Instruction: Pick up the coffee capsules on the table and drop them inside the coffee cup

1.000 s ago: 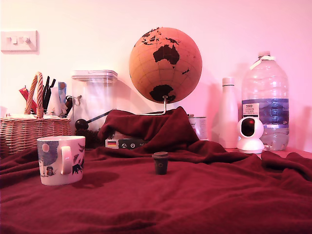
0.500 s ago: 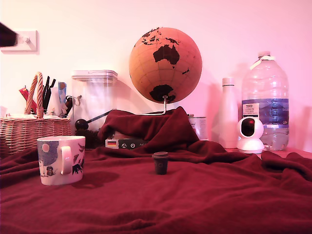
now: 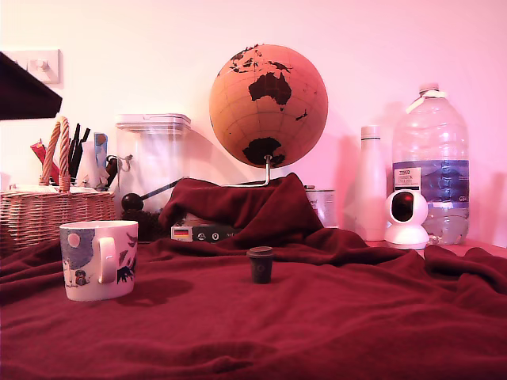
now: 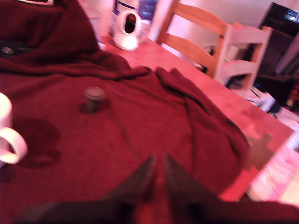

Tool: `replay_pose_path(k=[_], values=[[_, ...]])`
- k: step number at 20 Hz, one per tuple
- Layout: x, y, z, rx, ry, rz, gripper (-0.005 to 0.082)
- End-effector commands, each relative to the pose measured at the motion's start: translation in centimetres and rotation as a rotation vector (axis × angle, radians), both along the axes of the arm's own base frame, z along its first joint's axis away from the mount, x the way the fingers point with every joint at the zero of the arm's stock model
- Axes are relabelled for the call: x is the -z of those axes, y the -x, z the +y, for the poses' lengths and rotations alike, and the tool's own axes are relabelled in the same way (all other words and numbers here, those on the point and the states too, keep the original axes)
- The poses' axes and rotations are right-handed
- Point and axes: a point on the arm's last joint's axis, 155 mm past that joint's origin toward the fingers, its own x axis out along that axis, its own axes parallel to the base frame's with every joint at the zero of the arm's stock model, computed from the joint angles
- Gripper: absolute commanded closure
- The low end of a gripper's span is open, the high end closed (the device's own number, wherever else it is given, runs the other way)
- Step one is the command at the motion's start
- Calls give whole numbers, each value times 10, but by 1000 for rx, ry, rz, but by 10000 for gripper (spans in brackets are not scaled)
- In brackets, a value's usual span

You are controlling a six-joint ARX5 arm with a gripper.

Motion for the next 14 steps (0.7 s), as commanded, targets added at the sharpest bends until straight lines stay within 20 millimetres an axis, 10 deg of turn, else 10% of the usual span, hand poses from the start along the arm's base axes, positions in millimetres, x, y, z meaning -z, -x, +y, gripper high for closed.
replay_pose_path(k=[1, 14], values=[[3, -4, 0, -12, -6, -18, 190], [10, -43, -3, -185, -25, -21, 165]])
